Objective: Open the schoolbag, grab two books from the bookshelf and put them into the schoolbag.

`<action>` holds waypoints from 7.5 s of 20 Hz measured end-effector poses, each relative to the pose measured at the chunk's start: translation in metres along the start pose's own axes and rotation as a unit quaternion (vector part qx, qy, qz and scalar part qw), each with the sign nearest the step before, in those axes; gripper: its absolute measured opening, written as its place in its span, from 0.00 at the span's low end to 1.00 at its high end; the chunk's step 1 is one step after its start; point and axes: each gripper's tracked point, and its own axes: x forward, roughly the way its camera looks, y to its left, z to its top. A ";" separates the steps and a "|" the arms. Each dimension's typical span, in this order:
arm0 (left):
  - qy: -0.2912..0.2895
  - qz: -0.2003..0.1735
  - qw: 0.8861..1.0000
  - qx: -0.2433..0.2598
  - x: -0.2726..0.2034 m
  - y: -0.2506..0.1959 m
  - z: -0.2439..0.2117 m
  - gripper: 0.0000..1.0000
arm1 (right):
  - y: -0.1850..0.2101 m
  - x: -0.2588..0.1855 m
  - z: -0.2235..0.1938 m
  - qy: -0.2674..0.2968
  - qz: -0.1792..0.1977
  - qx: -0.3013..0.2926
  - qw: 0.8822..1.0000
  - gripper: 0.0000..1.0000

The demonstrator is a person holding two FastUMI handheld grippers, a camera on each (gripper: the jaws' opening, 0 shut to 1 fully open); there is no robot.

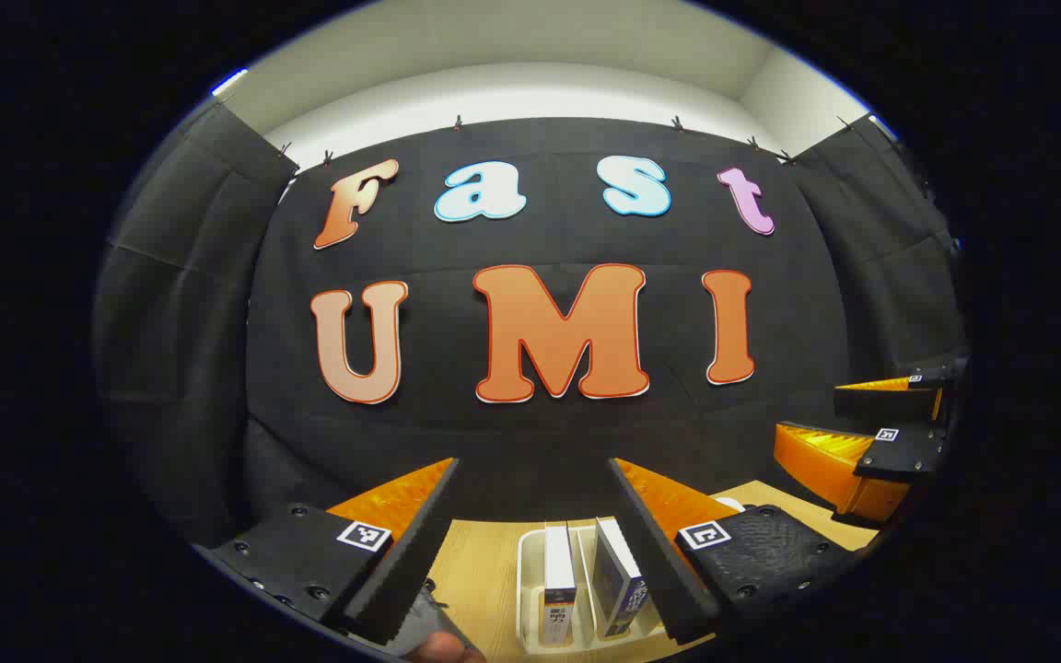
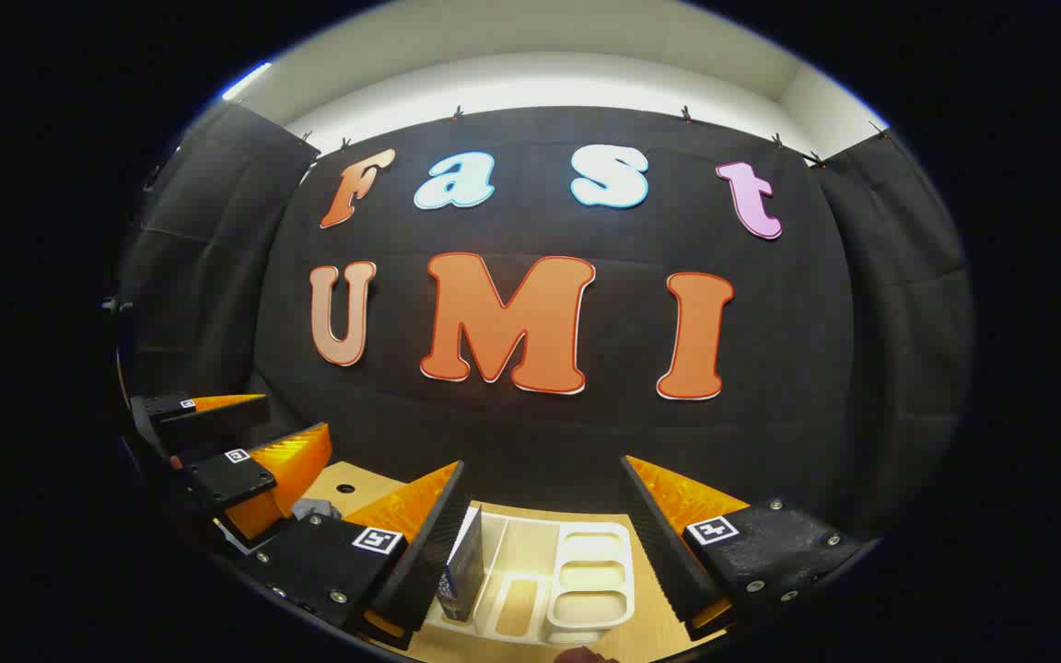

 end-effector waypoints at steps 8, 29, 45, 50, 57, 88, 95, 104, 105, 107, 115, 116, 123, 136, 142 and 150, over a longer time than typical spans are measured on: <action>-0.006 0.008 1.000 0.005 0.004 -0.001 0.000 0.97 | -0.004 0.007 -0.009 0.015 -0.009 0.017 1.000 0.96; -0.015 -0.008 0.998 0.061 0.003 0.010 -0.006 0.98 | -0.007 0.003 -0.011 0.012 -0.020 -0.015 1.000 0.96; 0.166 0.009 0.932 0.323 -0.063 0.065 -0.201 0.96 | -0.026 0.006 -0.035 0.022 -0.008 -0.036 0.999 0.96; 0.234 0.019 0.904 0.358 -0.086 0.092 -0.262 0.96 | -0.031 0.005 -0.041 0.028 -0.001 -0.039 0.999 0.96; 0.299 0.009 0.857 0.419 -0.120 0.113 -0.318 0.95 | -0.038 0.001 -0.051 0.029 0.013 -0.051 0.998 0.96; 0.421 -0.175 0.834 0.312 -0.073 0.176 -0.362 0.10 | 0.084 0.044 -0.072 0.121 -0.004 -0.053 0.991 0.96; 0.447 -0.270 0.817 0.243 -0.061 0.196 -0.327 0.08 | 0.134 0.076 -0.098 0.217 0.010 -0.075 0.973 0.97; 0.477 -0.351 0.783 0.191 -0.035 0.222 -0.270 0.07 | 0.141 0.108 -0.132 0.361 -0.011 -0.051 0.931 0.98; 0.484 -0.356 0.777 0.189 -0.033 0.224 -0.268 0.07 | 0.142 0.112 -0.136 0.378 -0.005 -0.052 0.924 0.98; 0.501 -0.362 0.765 0.178 -0.028 0.226 -0.263 0.07 | 0.146 0.119 -0.144 0.403 0.006 -0.053 0.914 0.99; 0.528 -0.341 0.756 0.183 -0.009 0.222 -0.241 0.07 | 0.162 0.139 -0.169 0.476 0.043 -0.048 0.877 0.98; 0.529 -0.339 0.755 0.186 -0.006 0.221 -0.240 0.06 | 0.164 0.140 -0.169 0.483 0.048 -0.044 0.873 0.95; 0.534 -0.332 0.755 0.186 -0.008 0.214 -0.241 0.06 | 0.187 0.135 -0.152 0.492 0.089 0.007 0.866 0.81; 0.539 -0.318 0.758 0.184 -0.012 0.226 -0.247 0.07 | 0.192 0.143 -0.184 0.541 0.062 0.022 0.838 0.79; 0.539 -0.315 0.759 0.185 -0.012 0.229 -0.245 0.07 | 0.175 0.147 -0.212 0.579 0.019 0.010 0.815 0.44; 0.540 -0.310 0.765 0.166 -0.009 0.223 -0.240 0.06 | 0.150 0.131 -0.172 0.561 0.030 0.072 0.824 0.33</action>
